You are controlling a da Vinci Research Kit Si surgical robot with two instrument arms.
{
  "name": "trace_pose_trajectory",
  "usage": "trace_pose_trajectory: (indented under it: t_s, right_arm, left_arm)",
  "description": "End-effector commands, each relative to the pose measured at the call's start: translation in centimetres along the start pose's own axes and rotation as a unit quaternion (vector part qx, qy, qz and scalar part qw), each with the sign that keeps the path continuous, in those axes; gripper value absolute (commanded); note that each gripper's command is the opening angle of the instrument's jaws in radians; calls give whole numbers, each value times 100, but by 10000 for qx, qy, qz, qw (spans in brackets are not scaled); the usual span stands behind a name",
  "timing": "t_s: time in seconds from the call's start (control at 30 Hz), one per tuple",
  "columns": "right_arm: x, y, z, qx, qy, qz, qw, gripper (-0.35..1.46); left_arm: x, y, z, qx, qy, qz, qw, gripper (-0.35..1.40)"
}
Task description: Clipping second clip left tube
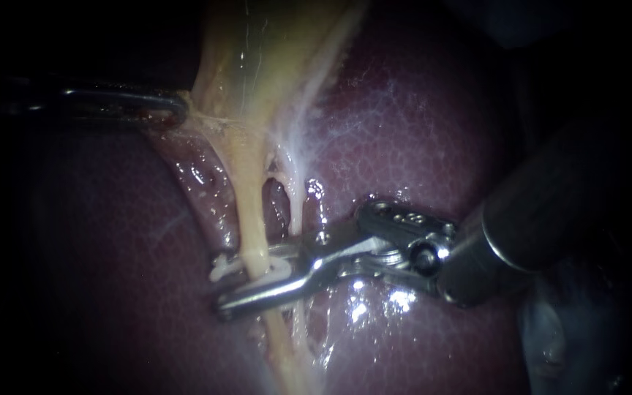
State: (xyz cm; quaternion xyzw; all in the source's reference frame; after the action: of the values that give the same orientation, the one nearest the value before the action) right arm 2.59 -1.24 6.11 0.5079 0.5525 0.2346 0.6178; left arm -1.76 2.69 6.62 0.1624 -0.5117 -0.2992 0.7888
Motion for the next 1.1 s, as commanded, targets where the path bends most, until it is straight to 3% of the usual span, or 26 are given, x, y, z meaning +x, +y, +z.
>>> trace_pose_trajectory:
  t_s: [0.03, 0.33, 0.5, 0.7, 1.1]
  right_arm:
    - [-1, 0, 1, 13, -10, -4, 10000, 45]
    - [-2, 1, 1, 13, -13, -7, 10000, 37]
    - [-3, 3, 1, 52, -42, 20, 10000, 20]
    - [-3, 3, 1, 312, -215, 89, 9992, -35]
    - [-3, 3, 1, 264, -187, 161, 9993, -35]
  left_arm:
    - [0, 0, 0, -2, 1, 0, 10000, -35]
    - [0, 0, 0, -1, 1, 1, 10000, -35]
    - [0, 0, 0, -1, 1, 1, 10000, -35]
    - [0, 0, 0, 0, 1, 1, 10000, -35]
    - [1, 0, -1, 1, 1, 1, 10000, -35]
